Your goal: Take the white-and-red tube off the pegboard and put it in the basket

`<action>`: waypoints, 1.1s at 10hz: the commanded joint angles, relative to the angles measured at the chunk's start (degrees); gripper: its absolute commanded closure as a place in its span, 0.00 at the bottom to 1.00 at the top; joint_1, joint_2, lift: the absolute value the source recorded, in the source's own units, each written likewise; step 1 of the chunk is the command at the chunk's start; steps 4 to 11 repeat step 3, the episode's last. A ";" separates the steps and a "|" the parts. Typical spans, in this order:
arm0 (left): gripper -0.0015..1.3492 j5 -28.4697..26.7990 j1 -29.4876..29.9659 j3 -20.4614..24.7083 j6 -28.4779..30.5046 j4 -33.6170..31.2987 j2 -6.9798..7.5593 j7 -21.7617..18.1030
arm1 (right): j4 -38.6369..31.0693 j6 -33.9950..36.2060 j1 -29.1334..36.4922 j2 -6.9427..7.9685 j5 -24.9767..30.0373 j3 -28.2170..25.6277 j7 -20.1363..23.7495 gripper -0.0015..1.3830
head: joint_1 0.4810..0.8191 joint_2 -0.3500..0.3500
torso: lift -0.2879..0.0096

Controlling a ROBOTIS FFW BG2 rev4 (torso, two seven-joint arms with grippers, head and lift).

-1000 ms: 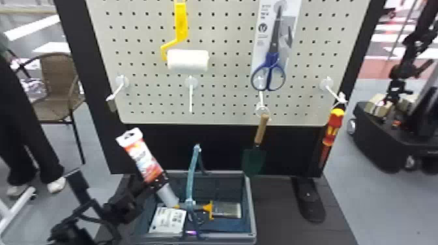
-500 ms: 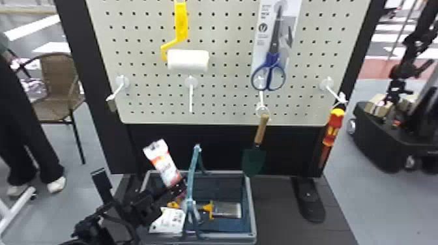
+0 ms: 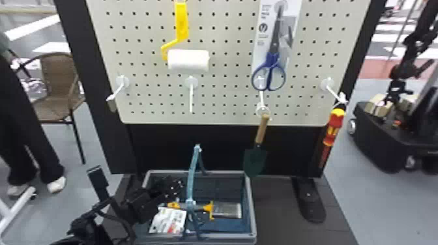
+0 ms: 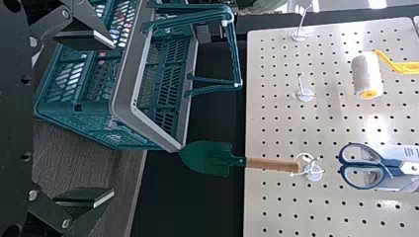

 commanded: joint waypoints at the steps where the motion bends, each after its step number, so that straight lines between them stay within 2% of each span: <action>1: 0.23 0.00 -0.01 0.00 0.01 -0.03 -0.09 0.00 | 0.10 0.00 -0.02 0.00 -0.08 0.00 0.01 0.17 | 0.20 0.50 | 0.63; 11: 0.23 -0.35 -0.13 0.08 -1.14 -0.03 -0.09 0.00 | -0.04 0.00 -0.02 0.00 0.01 0.00 0.01 0.17 | 0.20 0.50 | 0.63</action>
